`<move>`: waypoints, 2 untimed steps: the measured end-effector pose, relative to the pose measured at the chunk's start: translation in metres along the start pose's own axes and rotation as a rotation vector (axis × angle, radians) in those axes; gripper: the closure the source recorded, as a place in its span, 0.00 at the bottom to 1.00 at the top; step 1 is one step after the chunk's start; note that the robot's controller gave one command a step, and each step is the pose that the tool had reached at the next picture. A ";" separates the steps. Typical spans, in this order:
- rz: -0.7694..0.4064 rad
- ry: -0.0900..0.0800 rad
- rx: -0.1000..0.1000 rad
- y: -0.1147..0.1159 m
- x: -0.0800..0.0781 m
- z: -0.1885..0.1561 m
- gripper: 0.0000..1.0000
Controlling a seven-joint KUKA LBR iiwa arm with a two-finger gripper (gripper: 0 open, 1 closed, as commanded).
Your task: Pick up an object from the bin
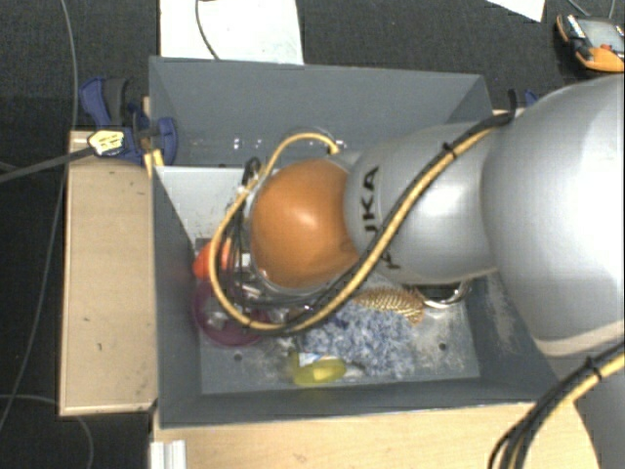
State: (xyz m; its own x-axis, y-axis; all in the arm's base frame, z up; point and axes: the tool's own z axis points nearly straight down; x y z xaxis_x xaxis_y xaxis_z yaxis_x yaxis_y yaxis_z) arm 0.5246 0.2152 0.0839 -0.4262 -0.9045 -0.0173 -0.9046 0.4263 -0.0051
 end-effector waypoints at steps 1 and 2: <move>0.299 -0.006 0.000 0.008 -0.024 0.006 0.00; 0.069 -0.001 0.001 -0.011 0.004 0.013 1.00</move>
Offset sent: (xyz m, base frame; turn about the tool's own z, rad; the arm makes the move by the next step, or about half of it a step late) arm 0.0080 -0.0079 -0.0133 0.0640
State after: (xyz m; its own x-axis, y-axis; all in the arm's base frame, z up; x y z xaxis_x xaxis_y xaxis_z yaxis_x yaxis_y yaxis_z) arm 0.5332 0.2069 0.0710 -0.4872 -0.8731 -0.0189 -0.8732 0.4874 -0.0045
